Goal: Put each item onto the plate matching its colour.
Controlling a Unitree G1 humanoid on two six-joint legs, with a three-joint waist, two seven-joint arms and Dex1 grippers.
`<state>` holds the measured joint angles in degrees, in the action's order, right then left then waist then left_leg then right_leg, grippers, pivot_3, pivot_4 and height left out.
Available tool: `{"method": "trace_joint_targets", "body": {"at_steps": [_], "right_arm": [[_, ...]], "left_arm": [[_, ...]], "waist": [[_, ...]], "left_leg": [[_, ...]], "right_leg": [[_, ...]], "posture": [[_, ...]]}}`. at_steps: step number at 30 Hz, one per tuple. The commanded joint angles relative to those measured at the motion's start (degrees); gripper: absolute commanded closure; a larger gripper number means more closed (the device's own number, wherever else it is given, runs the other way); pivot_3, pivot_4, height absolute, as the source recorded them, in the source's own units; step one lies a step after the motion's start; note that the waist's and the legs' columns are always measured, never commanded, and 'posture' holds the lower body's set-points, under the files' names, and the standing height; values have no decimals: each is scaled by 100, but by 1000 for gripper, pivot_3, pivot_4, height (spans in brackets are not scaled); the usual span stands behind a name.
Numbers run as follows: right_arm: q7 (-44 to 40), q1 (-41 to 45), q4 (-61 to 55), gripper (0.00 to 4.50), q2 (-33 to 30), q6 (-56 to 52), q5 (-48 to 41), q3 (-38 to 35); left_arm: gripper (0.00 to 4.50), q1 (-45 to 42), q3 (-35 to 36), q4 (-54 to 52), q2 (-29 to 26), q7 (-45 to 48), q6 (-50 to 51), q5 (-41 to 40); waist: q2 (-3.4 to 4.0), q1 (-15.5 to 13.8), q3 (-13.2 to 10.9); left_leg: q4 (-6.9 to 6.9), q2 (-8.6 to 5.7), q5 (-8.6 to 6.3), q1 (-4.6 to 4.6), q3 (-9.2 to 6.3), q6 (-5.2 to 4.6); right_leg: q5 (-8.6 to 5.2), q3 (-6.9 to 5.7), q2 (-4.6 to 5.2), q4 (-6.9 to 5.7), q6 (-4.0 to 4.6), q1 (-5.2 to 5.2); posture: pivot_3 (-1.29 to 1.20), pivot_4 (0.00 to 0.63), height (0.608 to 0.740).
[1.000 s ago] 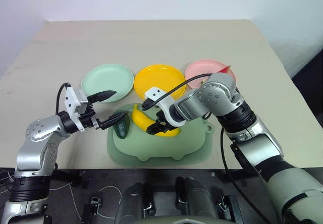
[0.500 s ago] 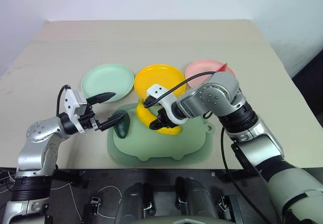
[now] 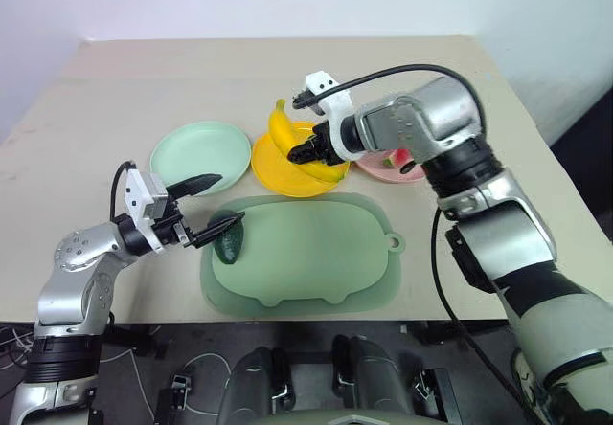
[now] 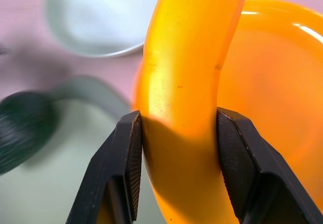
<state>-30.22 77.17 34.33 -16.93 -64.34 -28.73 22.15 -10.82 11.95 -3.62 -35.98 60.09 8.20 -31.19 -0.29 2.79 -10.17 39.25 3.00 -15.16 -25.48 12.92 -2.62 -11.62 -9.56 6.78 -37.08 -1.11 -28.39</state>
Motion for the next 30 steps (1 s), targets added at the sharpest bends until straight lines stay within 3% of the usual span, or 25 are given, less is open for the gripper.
{"method": "trace_joint_targets", "body": {"at_steps": [1,9,17,19,23,30], "right_arm": [[-366,499,1001,2673,350,930,664,-19],[-723,727,2583,2673,861,1771,1600,-229],[-873,836,2879,9,978,2003,2081,-543],[-901,822,2729,9,902,2000,2141,-636],[-1289,283,978,9,412,1846,1774,-1118],[-1035,-1765,-2734,9,125,1635,866,-2262]], "left_arm": [[0,-11,45,-193,-30,-44,-36,4],[0,140,130,-240,-69,-52,-107,11],[0,208,166,-161,-90,25,-207,27],[0,192,154,-164,-91,19,-201,29],[0,140,150,-256,-93,-47,-126,18],[0,89,183,-437,-116,-189,74,-45]], "waist": [[0,1,0],[1,-7,-1],[1,43,-1],[1,65,-1],[2,80,-1],[-2,58,1]], "left_leg": [[0,0,0,0,3,0],[1,-2,0,-1,5,2],[1,-1,0,-1,2,3],[1,-1,0,-1,1,3],[1,-1,0,-4,-3,3],[3,-2,1,2,-14,4]], "right_leg": [[0,0,-1,-1,0,-1],[0,0,1,-2,-1,-2],[0,2,4,-4,0,-3],[0,3,4,-5,0,-3],[0,4,6,-5,0,-4],[-1,2,10,-3,-1,6]], "posture": [[0,150,696],[0,150,696],[0,150,696],[0,150,696],[0,150,696],[0,150,696]]}}
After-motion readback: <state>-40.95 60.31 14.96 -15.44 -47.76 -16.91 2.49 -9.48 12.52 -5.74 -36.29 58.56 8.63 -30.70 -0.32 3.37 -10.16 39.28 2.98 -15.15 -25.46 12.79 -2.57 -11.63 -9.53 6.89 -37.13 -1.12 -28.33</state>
